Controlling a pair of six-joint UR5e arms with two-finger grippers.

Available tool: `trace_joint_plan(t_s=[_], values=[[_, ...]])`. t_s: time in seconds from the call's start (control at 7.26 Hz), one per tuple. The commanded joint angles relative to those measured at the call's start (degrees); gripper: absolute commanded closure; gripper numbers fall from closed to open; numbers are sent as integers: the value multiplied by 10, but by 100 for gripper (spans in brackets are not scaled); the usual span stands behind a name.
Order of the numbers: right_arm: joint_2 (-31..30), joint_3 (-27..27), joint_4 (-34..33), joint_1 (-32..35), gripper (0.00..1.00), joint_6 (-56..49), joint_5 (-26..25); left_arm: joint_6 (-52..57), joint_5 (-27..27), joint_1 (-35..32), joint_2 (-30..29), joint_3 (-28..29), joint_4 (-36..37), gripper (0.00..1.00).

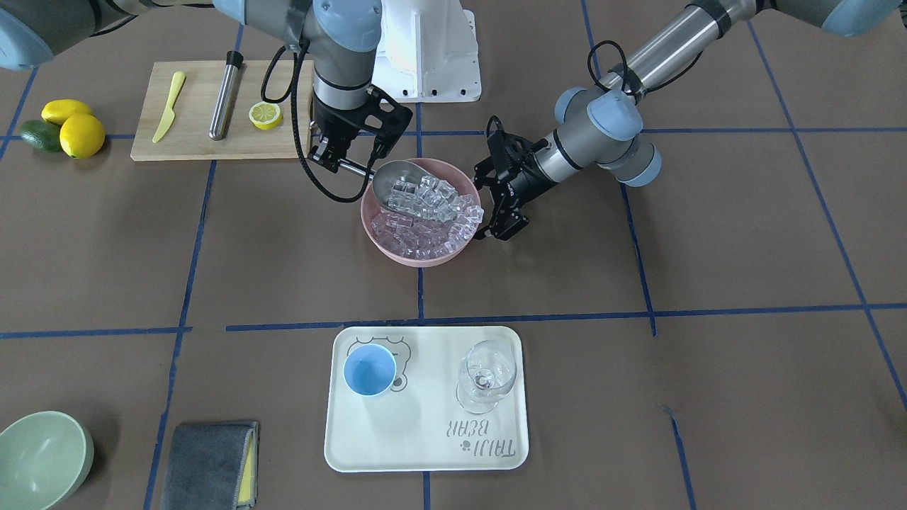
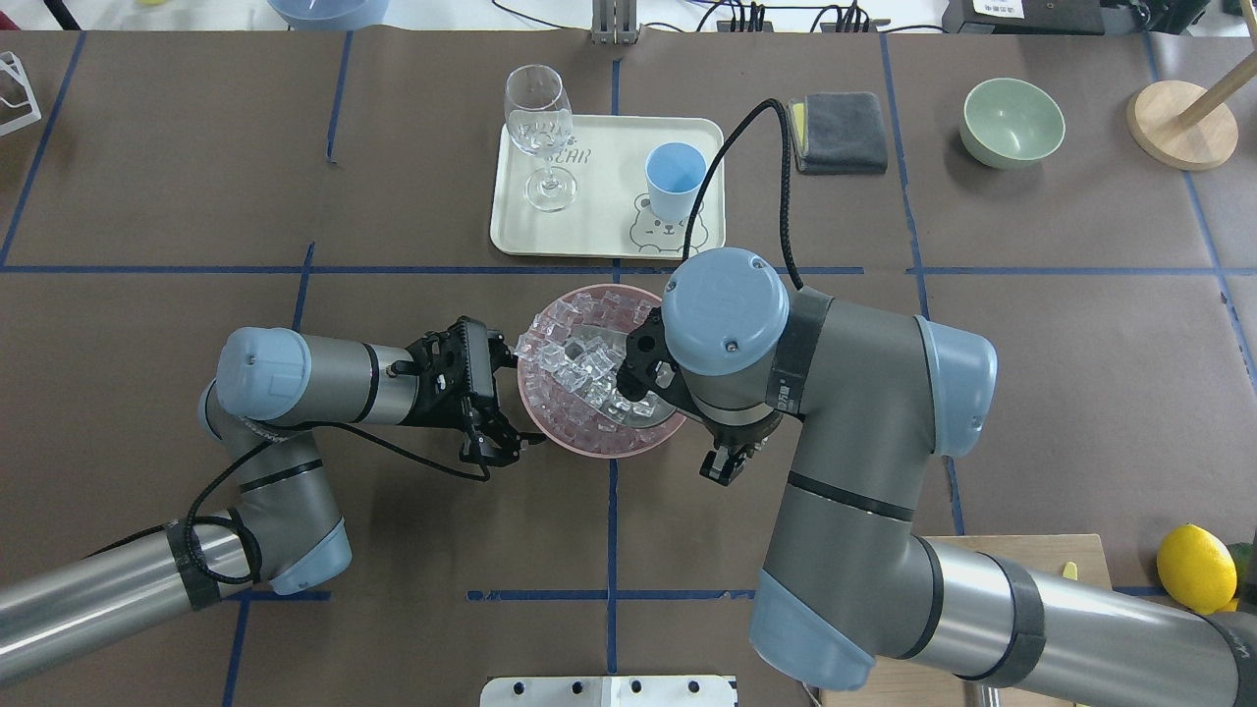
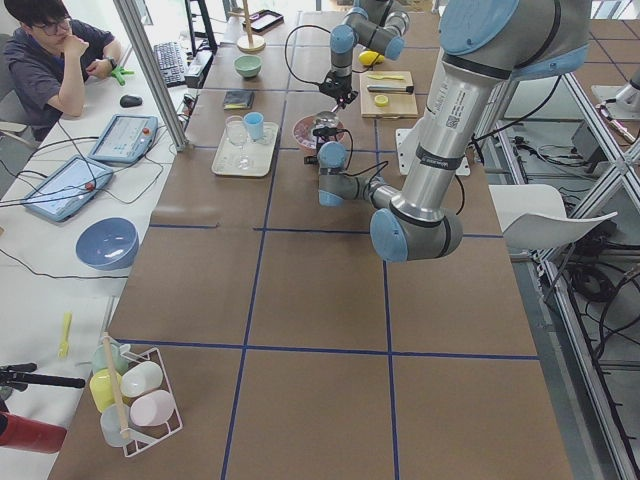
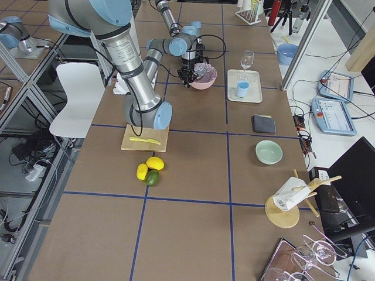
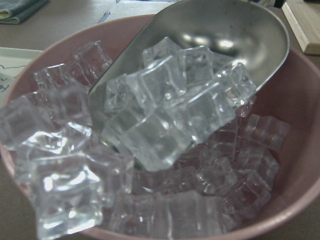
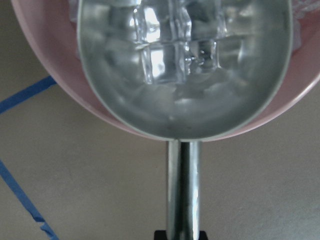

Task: Put ice in cup with scoop
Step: 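Dig the scoop into the ice cubes with the right gripper, then lift the filled scoop with the right gripper toward the light-blue cup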

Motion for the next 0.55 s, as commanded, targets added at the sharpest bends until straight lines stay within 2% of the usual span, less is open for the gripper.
trace_joint_plan(t_s=[0.0,0.41], values=[[-8,21,1,11,100,10,6,0,0,0,0,0,0,0],[-10,44,-6,45,100,56,42,0,0,0,0,0,0,0]])
